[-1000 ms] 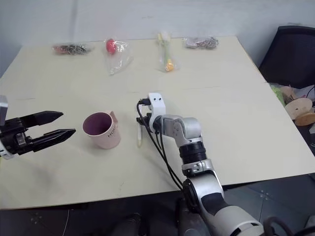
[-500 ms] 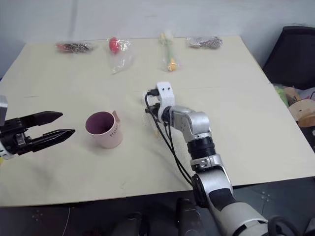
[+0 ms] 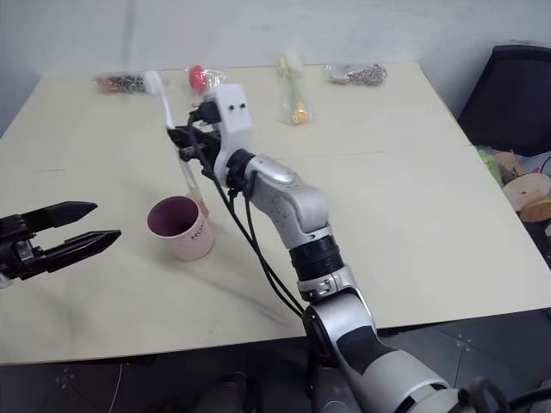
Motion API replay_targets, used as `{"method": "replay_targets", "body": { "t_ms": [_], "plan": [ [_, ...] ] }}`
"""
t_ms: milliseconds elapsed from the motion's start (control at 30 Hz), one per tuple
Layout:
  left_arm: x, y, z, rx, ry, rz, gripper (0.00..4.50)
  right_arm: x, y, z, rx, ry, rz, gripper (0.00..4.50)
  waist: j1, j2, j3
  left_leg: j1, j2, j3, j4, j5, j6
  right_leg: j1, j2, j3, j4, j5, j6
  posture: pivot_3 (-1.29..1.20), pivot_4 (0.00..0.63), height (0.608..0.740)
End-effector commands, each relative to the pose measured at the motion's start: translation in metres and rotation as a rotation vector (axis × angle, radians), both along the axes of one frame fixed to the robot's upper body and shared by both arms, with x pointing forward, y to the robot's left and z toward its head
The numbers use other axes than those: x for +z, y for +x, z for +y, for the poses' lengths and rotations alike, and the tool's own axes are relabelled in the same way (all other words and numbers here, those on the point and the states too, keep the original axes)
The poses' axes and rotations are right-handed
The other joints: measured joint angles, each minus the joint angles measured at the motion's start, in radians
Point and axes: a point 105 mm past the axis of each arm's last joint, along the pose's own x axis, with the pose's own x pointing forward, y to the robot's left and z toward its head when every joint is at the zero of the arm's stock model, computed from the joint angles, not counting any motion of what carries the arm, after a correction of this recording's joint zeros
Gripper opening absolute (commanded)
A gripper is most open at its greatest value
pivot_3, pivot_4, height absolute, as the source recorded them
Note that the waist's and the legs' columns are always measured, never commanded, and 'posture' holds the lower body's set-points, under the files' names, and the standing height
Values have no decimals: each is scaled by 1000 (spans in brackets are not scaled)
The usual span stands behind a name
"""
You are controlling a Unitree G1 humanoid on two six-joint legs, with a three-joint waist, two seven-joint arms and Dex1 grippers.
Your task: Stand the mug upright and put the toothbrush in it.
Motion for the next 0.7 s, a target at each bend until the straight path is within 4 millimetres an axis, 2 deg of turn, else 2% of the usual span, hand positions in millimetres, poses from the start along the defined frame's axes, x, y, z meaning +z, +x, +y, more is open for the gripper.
{"method": "replay_targets", "body": {
  "t_ms": [33,200,300,433,533,633,700],
  "plan": [
    [9,-8,-2,4,19,-44,4500,-4,-34,37,136,64,-11,279,-1,0,0,0,0,0,0,0,0,0,0,0,0,0,0,0,150,740],
    [7,-13,-1,19,22,-38,4500,0,-48,42,213,101,-19,279,0,0,0,0,1,0,0,0,0,0,0,0,0,0,0,0,150,740],
    [8,-13,-1,20,21,-39,4500,-6,-50,45,223,87,-35,279,2,0,0,0,1,0,0,0,0,0,0,0,0,0,0,0,150,740],
    [9,-11,-2,18,18,-43,4500,-13,-46,41,187,81,-81,1431,2,0,0,0,1,0,0,0,0,0,0,0,0,0,0,0,150,740],
    [9,-9,-1,16,15,-42,4500,-9,-44,30,166,97,-130,2480,2,0,0,0,1,0,0,0,0,0,0,0,0,0,0,0,150,740],
    [9,-8,0,16,9,-43,4500,3,-44,6,158,90,-222,3502,4,0,0,0,1,-1,0,0,0,0,0,0,0,0,0,0,150,740],
    [10,-8,4,22,-6,-51,4500,14,-44,-23,166,72,-272,4256,5,0,0,0,1,-1,0,0,0,0,0,0,0,0,0,0,150,740]
  ]
}}
